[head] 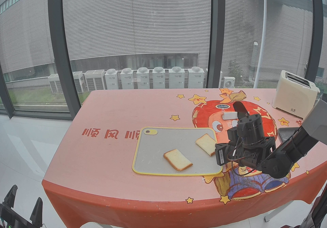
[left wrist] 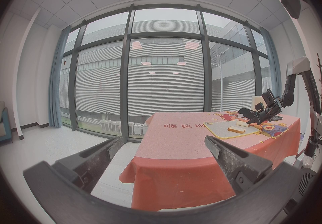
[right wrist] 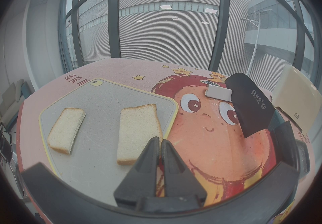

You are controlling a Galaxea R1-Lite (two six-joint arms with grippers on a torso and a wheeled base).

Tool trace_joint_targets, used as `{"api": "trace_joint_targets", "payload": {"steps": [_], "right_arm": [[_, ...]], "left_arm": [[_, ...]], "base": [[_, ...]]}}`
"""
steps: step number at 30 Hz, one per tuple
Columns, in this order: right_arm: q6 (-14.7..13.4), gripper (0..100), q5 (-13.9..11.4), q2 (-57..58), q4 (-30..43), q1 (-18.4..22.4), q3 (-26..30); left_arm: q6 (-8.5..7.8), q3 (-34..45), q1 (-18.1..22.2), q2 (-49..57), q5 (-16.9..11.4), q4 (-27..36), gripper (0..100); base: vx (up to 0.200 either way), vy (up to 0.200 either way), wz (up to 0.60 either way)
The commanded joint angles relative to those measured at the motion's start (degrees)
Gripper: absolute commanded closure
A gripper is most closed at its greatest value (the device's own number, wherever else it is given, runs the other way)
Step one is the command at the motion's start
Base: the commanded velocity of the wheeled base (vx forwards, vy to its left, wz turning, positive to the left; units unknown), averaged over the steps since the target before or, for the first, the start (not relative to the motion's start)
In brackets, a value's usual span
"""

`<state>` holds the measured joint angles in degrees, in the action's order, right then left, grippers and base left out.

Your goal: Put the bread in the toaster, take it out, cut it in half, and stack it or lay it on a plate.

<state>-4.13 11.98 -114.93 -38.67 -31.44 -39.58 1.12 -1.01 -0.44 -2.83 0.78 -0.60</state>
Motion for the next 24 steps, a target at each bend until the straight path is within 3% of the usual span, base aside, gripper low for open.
{"api": "trace_joint_targets", "payload": {"steps": [1,24], "right_arm": [[0.0,100,-0.03,0.41,-0.09,0.06,0.03],[0.35,100,0.06,6.65,0.0,0.24,1.35]], "left_arm": [[0.02,1.01,0.0,-0.07,0.01,-0.02,0],[0.02,1.01,0.0,-0.07,0.01,-0.02,0]], "base": [[0.0,0.0,0.0],[0.0,0.0,0.0]]}}
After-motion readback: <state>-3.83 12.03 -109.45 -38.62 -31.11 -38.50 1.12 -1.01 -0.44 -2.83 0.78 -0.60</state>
